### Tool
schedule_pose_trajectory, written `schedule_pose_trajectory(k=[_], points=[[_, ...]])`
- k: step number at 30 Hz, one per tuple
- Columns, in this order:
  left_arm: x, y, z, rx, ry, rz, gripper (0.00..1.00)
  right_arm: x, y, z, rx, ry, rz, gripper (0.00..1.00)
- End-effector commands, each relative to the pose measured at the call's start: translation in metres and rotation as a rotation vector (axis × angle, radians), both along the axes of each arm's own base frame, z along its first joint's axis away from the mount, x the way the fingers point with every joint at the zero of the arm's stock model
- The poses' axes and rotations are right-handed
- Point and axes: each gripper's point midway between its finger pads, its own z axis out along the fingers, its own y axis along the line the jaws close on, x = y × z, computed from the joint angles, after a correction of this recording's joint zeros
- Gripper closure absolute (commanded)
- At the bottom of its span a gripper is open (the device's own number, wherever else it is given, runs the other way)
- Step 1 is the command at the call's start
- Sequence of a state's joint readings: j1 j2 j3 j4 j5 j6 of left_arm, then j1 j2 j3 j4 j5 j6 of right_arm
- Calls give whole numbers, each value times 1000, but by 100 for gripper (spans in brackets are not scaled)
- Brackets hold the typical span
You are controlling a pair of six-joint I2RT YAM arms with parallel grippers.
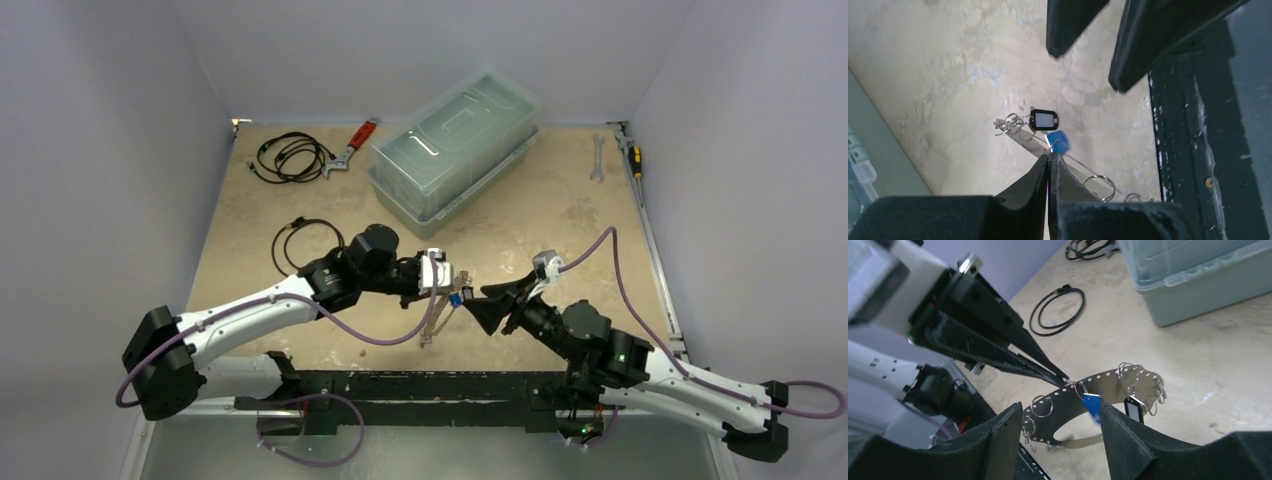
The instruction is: Put the keys on the keyring
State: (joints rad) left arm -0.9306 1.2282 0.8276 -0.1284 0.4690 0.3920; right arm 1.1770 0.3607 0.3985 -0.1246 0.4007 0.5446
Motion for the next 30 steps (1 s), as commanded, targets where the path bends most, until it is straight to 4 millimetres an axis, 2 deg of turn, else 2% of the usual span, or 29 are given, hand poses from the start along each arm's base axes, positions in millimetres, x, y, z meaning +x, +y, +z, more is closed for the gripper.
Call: schedule_pose_trajectory(k=[1,7,13,17,25,30], points=[[-17,-10,64,-250,13,-74,100,-13,23,34,76,-147,146,39],[-25,-1,87,-334,23,-93,100,-14,34,50,61,-232,191,41],[-30,4,105,-408,37,-110,100,-16,27,61,94,-299,190,44],[-34,6,114,-446,39,-135,100,-16,23,57,104,-322,180,48],[-44,10,124,-498,39,-182,100,-13,33,39,66,-305,195,58],[-48,12,128,-513,27,-202,100,-10,29,43,77,-321,169,60]])
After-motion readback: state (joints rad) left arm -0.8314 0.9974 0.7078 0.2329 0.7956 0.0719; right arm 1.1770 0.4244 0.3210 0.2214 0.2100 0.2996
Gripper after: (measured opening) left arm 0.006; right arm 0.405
